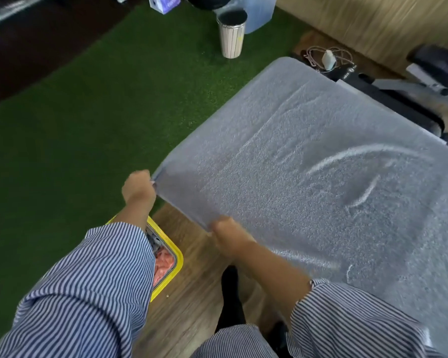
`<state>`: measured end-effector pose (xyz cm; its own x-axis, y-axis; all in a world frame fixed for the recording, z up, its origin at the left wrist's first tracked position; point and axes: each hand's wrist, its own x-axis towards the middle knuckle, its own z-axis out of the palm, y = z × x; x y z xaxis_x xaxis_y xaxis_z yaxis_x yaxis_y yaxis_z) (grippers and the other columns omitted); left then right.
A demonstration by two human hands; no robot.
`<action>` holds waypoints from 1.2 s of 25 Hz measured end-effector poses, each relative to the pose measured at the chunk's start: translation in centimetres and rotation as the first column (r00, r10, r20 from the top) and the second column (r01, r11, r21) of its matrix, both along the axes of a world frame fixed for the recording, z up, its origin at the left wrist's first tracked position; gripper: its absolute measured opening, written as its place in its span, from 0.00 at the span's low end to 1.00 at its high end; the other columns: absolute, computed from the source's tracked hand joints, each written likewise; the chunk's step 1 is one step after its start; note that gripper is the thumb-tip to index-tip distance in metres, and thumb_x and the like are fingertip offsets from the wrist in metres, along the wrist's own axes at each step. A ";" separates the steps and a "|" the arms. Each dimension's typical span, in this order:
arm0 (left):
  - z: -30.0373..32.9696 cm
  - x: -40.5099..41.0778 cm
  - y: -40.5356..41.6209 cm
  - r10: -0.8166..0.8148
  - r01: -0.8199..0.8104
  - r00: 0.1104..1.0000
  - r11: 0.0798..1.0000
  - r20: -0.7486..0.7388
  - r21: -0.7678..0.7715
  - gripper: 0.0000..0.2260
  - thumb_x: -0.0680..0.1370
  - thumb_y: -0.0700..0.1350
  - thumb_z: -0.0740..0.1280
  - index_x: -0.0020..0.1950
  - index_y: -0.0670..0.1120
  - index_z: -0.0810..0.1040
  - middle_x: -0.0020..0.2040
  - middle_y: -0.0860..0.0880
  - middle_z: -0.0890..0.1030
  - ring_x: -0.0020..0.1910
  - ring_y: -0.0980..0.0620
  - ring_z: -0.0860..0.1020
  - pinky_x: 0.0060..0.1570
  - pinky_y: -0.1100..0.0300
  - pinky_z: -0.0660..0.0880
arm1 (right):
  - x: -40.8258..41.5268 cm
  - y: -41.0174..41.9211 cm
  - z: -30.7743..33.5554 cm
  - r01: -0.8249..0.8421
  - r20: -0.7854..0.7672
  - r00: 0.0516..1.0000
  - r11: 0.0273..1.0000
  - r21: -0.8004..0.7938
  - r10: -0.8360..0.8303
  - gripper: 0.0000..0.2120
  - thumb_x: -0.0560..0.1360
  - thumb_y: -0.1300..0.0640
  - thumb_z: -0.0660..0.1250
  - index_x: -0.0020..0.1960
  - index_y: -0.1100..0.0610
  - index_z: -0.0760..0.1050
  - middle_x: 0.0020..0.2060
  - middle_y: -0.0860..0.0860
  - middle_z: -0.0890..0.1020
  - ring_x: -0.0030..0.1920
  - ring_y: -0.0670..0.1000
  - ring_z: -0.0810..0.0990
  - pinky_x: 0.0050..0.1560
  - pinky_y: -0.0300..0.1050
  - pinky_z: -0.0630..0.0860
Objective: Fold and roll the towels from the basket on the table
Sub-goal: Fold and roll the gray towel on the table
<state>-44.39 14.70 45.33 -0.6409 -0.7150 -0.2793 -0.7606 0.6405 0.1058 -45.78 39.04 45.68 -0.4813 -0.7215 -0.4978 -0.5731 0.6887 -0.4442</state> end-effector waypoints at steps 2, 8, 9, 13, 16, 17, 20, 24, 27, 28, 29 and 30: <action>0.3 1.0 0.2 0.031 -0.031 1.000 1.000 0.005 0.003 0.07 0.77 0.40 0.66 0.52 0.38 0.77 0.54 0.36 0.79 0.52 0.36 0.78 0.49 0.47 0.75 | 1.0 0.3 -0.2 -0.043 -0.038 0.998 0.999 -0.001 0.043 0.14 0.75 0.68 0.56 0.61 0.65 0.70 0.58 0.62 0.73 0.57 0.63 0.75 0.53 0.57 0.75; 3.0 -2.2 3.8 -0.149 0.145 0.986 0.988 -0.071 -0.060 0.19 0.81 0.48 0.58 0.71 0.46 0.66 0.69 0.43 0.69 0.60 0.38 0.74 0.63 0.40 0.67 | -1.8 3.9 0.3 0.096 -0.429 0.888 0.980 -0.176 -0.164 0.19 0.74 0.52 0.65 0.62 0.56 0.72 0.59 0.54 0.76 0.60 0.58 0.74 0.59 0.55 0.71; 3.3 -3.1 4.9 -0.207 0.202 0.976 0.977 -0.064 -0.068 0.19 0.81 0.49 0.58 0.71 0.46 0.66 0.69 0.44 0.69 0.60 0.39 0.74 0.62 0.41 0.68 | -2.5 4.9 0.2 0.137 -0.427 0.884 0.978 -0.155 -0.191 0.21 0.76 0.51 0.62 0.67 0.56 0.68 0.64 0.54 0.73 0.66 0.57 0.69 0.64 0.56 0.66; 3.1 -6.8 11.5 -0.414 0.412 0.909 0.910 -0.060 -0.042 0.19 0.79 0.51 0.60 0.69 0.45 0.67 0.67 0.44 0.70 0.63 0.41 0.72 0.58 0.46 0.71 | -3.9 11.0 -0.7 0.339 -0.448 0.818 0.932 -0.130 -0.360 0.26 0.77 0.49 0.60 0.72 0.55 0.61 0.71 0.53 0.65 0.73 0.54 0.60 0.72 0.55 0.57; 2.4 -9.2 20.4 -0.599 0.610 0.781 0.793 -0.174 0.008 0.18 0.78 0.51 0.62 0.66 0.45 0.71 0.63 0.44 0.73 0.61 0.41 0.74 0.55 0.47 0.72 | -3.6 17.9 -0.5 0.529 -0.480 0.703 0.837 -0.139 -0.524 0.25 0.71 0.50 0.70 0.65 0.57 0.72 0.64 0.54 0.75 0.66 0.56 0.72 0.65 0.57 0.67; 2.2 -9.6 23.6 -0.651 0.670 0.730 0.742 -0.208 0.028 0.18 0.78 0.50 0.63 0.65 0.45 0.72 0.62 0.44 0.74 0.61 0.41 0.74 0.54 0.47 0.73 | -3.2 20.4 -0.2 0.584 -0.501 0.656 0.800 -0.139 -0.565 0.25 0.67 0.50 0.73 0.61 0.57 0.75 0.60 0.55 0.78 0.63 0.56 0.75 0.62 0.58 0.70; 1.9 -9.2 34.4 -0.782 0.820 0.564 0.568 -0.266 0.070 0.18 0.78 0.51 0.63 0.66 0.46 0.71 0.64 0.47 0.73 0.62 0.43 0.73 0.56 0.46 0.73 | -0.8 28.2 1.1 0.730 -0.477 0.544 0.670 -0.138 -0.691 0.24 0.68 0.52 0.72 0.62 0.58 0.74 0.62 0.55 0.77 0.64 0.56 0.74 0.64 0.58 0.67; 1.2 -5.5 46.9 -0.867 0.908 0.417 0.410 -0.273 0.083 0.20 0.78 0.51 0.62 0.70 0.48 0.69 0.67 0.49 0.71 0.63 0.47 0.73 0.56 0.50 0.74 | 4.3 38.4 1.5 0.835 -0.500 0.395 0.528 -0.153 -0.770 0.25 0.63 0.51 0.76 0.57 0.58 0.77 0.56 0.55 0.80 0.59 0.55 0.78 0.58 0.57 0.73; 1.0 -1.5 54.8 -0.899 0.933 0.361 0.349 -0.249 0.090 0.21 0.78 0.51 0.61 0.70 0.49 0.69 0.68 0.50 0.71 0.64 0.48 0.72 0.56 0.50 0.74 | 9.6 45.8 1.7 0.887 -0.475 0.346 0.447 -0.117 -0.809 0.25 0.64 0.50 0.76 0.57 0.57 0.77 0.57 0.54 0.80 0.59 0.55 0.78 0.58 0.57 0.73; 1.1 -0.1 57.3 -0.909 0.938 0.345 0.335 -0.233 0.082 0.21 0.78 0.51 0.61 0.70 0.50 0.68 0.68 0.51 0.70 0.64 0.48 0.71 0.56 0.51 0.73 | 11.4 48.3 2.0 0.891 -0.479 0.341 0.440 -0.109 -0.809 0.24 0.68 0.50 0.73 0.61 0.58 0.74 0.61 0.55 0.77 0.64 0.55 0.74 0.63 0.57 0.69; 1.1 1.2 59.5 -0.918 0.944 0.331 0.323 -0.219 0.072 0.20 0.78 0.52 0.61 0.70 0.50 0.68 0.68 0.51 0.70 0.65 0.49 0.71 0.55 0.52 0.73 | 12.9 50.5 2.2 0.900 -0.483 0.324 0.423 -0.110 -0.814 0.24 0.72 0.51 0.69 0.65 0.58 0.71 0.66 0.55 0.73 0.68 0.55 0.70 0.67 0.57 0.64; 1.2 2.5 62.1 -0.924 0.949 0.314 0.307 -0.216 0.068 0.20 0.79 0.52 0.60 0.70 0.50 0.68 0.68 0.52 0.69 0.65 0.49 0.70 0.55 0.52 0.73 | 14.6 53.1 2.2 0.910 -0.495 0.297 0.399 -0.113 -0.817 0.24 0.74 0.51 0.67 0.67 0.58 0.69 0.68 0.55 0.70 0.70 0.55 0.67 0.69 0.57 0.61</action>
<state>-41.86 76.80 46.49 -0.8810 0.4365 -0.1826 0.3694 0.8756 0.3111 -31.15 92.11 47.84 -0.9436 0.3126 -0.1093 0.3279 0.9280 -0.1771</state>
